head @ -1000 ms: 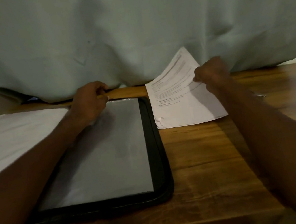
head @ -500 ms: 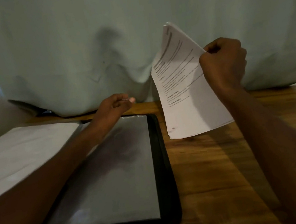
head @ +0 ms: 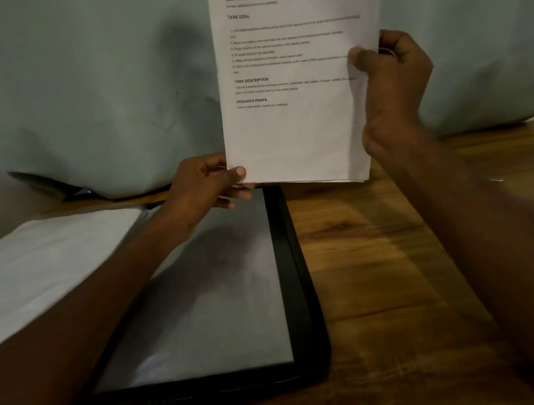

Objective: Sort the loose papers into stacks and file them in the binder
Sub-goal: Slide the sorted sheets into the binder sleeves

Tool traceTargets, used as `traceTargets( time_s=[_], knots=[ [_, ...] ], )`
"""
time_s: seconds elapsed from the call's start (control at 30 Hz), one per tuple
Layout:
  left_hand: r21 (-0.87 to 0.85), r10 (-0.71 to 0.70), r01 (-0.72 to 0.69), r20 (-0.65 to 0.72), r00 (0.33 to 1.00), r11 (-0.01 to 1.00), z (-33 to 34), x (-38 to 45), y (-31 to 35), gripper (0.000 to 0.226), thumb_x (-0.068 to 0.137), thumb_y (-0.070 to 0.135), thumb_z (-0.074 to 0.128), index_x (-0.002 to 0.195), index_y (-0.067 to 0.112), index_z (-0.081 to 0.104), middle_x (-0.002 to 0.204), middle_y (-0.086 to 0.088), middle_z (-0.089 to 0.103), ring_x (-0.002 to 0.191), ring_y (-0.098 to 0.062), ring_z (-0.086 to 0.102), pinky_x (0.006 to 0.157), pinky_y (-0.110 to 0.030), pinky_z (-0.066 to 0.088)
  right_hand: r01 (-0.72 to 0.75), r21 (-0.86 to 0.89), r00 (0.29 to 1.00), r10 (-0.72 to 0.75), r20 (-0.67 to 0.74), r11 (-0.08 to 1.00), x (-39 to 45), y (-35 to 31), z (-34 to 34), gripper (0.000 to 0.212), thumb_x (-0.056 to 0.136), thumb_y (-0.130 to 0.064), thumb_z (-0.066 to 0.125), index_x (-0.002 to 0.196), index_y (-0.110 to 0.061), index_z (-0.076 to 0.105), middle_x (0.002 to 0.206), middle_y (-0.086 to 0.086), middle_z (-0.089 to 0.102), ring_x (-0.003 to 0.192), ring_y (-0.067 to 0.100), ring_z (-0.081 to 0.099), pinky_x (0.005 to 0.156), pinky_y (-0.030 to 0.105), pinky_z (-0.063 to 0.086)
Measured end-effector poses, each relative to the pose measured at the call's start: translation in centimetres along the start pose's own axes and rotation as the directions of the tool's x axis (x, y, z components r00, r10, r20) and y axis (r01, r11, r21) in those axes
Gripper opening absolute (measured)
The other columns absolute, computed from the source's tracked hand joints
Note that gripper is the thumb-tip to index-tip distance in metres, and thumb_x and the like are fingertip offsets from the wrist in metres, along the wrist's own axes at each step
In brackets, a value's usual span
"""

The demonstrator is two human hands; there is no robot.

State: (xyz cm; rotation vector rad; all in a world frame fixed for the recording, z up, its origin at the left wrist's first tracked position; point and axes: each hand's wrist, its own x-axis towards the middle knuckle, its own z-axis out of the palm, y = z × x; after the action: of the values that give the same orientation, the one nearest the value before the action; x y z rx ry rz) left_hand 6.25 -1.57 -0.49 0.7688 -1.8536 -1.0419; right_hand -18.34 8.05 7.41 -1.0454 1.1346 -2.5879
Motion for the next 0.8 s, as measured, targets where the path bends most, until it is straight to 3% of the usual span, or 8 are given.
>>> traceTargets(
  time_s=[0.07, 0.13, 0.2, 0.27, 0.53, 0.63, 0.7, 0.8],
  knots=[
    [-0.030, -0.011, 0.011, 0.003, 1.000, 0.999, -0.1, 0.0, -0.2, 0.029, 0.098, 0.014, 0.067, 0.126, 0.008, 0.068, 0.103, -0.009, 0.079, 0.092, -0.030, 0.077, 0.073, -0.034, 0.064, -0.049, -0.002, 0.998, 0.049, 0.033, 0.999, 0.0, 0.9, -0.2, 0.020, 0.084, -0.001, 0.074, 0.102, -0.008, 0.070, 0.101, 0.005, 0.076, 0.084, 0.010, 0.073, 0.077, 0.029, 0.061],
    [-0.077, -0.017, 0.016, -0.011, 1.000, 0.997, 0.0, 0.2, -0.4, 0.030, 0.098, 0.008, 0.066, 0.127, 0.006, 0.067, 0.105, -0.010, 0.078, 0.093, -0.029, 0.077, 0.078, -0.033, 0.064, -0.206, 0.020, 0.965, 0.200, 0.172, 0.978, -0.1, 2.2, -0.5, 0.029, 0.081, -0.003, 0.078, 0.109, -0.008, 0.071, 0.106, 0.009, 0.077, 0.095, 0.023, 0.074, 0.083, 0.040, 0.063],
    [-0.108, -0.034, 0.031, -0.027, 0.999, 0.994, -0.1, 0.4, -0.8, 0.029, 0.096, 0.002, 0.067, 0.124, 0.006, 0.068, 0.104, -0.013, 0.078, 0.095, -0.029, 0.076, 0.082, -0.032, 0.063, -0.420, -0.053, 0.849, 0.413, 0.330, 0.906, -0.9, 3.5, -0.8, 0.039, 0.077, 0.001, 0.081, 0.114, -0.007, 0.072, 0.108, 0.010, 0.077, 0.099, 0.030, 0.074, 0.085, 0.046, 0.062],
    [-0.105, -0.055, 0.053, -0.017, 0.998, 0.993, -0.4, 0.5, -1.3, 0.031, 0.093, -0.005, 0.066, 0.121, 0.007, 0.069, 0.104, -0.017, 0.077, 0.097, -0.030, 0.076, 0.083, -0.031, 0.062, -0.486, -0.204, 0.768, 0.527, 0.365, 0.850, -1.5, 4.9, -1.3, 0.043, 0.076, 0.004, 0.081, 0.116, -0.010, 0.071, 0.108, 0.006, 0.077, 0.101, 0.028, 0.073, 0.085, 0.044, 0.062],
    [0.014, -0.136, 0.136, -0.004, 0.991, 0.991, -1.5, 0.8, -1.2, 0.028, 0.094, -0.011, 0.062, 0.116, 0.003, 0.070, 0.104, -0.016, 0.077, 0.092, -0.027, 0.074, 0.084, -0.035, 0.062, -0.397, -0.118, 0.872, 0.414, 0.261, 0.910, -1.7, 5.6, -1.7, 0.028, 0.081, -0.002, 0.081, 0.103, -0.017, 0.071, 0.098, -0.002, 0.076, 0.085, 0.013, 0.073, 0.062, 0.023, 0.058],
    [0.007, -0.100, 0.103, -0.184, 0.978, 0.995, -1.8, 1.3, -0.5, 0.023, 0.095, -0.008, 0.056, 0.106, 0.003, 0.072, 0.099, -0.016, 0.076, 0.092, -0.028, 0.071, 0.088, -0.037, 0.059, -0.283, -0.181, 0.899, 0.326, 0.291, 0.942, -1.8, 5.2, -1.1, 0.025, 0.083, -0.006, 0.080, 0.100, -0.022, 0.070, 0.103, -0.003, 0.075, 0.091, 0.014, 0.072, 0.072, 0.025, 0.058],
    [-0.107, -0.137, 0.110, -0.287, 0.948, 0.988, -2.3, 1.6, -0.1, 0.021, 0.097, -0.002, 0.053, 0.107, 0.004, 0.070, 0.097, -0.016, 0.074, 0.092, -0.029, 0.070, 0.092, -0.039, 0.060, -0.245, -0.200, 0.893, 0.301, 0.333, 0.949, -2.0, 5.3, -0.8, 0.028, 0.083, -0.006, 0.081, 0.105, -0.021, 0.071, 0.107, -0.001, 0.076, 0.095, 0.017, 0.073, 0.079, 0.029, 0.060],
    [-0.197, -0.184, 0.138, -0.236, 0.954, 0.971, -2.5, 1.3, 0.1, 0.031, 0.105, 0.030, 0.054, 0.122, 0.008, 0.066, 0.111, -0.011, 0.074, 0.092, -0.022, 0.074, 0.079, -0.033, 0.063, -0.246, -0.212, 0.864, 0.313, 0.394, 0.946, -2.4, 5.6, -0.5, 0.035, 0.081, -0.006, 0.083, 0.112, -0.016, 0.072, 0.110, 0.001, 0.076, 0.098, 0.018, 0.074, 0.084, 0.034, 0.061]
  ],
)
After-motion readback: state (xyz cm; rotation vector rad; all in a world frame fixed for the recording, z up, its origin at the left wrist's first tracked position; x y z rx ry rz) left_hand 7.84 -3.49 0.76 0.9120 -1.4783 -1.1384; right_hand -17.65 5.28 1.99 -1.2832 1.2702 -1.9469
